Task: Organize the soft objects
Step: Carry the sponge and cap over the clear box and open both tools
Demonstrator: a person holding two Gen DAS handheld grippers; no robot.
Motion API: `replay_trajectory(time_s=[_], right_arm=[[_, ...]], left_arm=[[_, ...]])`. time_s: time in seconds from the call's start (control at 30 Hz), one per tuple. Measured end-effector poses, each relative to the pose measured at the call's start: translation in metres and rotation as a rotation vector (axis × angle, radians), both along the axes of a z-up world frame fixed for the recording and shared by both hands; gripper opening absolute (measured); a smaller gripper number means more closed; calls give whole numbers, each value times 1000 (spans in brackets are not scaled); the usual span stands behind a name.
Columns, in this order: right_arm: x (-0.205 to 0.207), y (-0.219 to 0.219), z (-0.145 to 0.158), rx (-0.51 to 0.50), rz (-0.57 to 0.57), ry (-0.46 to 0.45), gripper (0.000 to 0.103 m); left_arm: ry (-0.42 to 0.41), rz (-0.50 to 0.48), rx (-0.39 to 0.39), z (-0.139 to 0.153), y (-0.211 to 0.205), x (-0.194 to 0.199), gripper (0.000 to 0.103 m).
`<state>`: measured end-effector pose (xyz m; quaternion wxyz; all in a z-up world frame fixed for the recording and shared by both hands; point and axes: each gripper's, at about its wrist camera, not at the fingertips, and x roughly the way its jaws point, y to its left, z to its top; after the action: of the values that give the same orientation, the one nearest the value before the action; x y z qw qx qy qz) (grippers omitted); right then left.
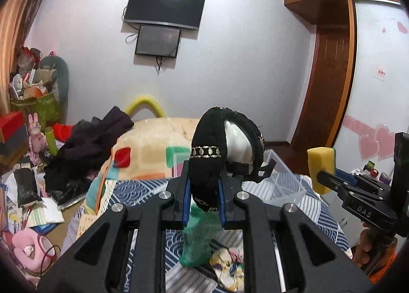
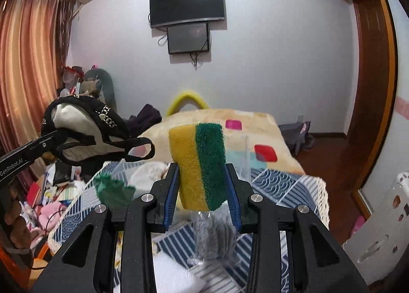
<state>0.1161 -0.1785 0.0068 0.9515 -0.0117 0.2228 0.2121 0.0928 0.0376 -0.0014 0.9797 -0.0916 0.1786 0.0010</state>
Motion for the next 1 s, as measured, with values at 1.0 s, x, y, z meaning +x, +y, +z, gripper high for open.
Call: replay_trajectory(time_s=[1.0], right_arm=[[76, 34, -54, -125, -16, 202, 32]], left_arm=[[328, -129, -16, -80, -17, 140, 17]])
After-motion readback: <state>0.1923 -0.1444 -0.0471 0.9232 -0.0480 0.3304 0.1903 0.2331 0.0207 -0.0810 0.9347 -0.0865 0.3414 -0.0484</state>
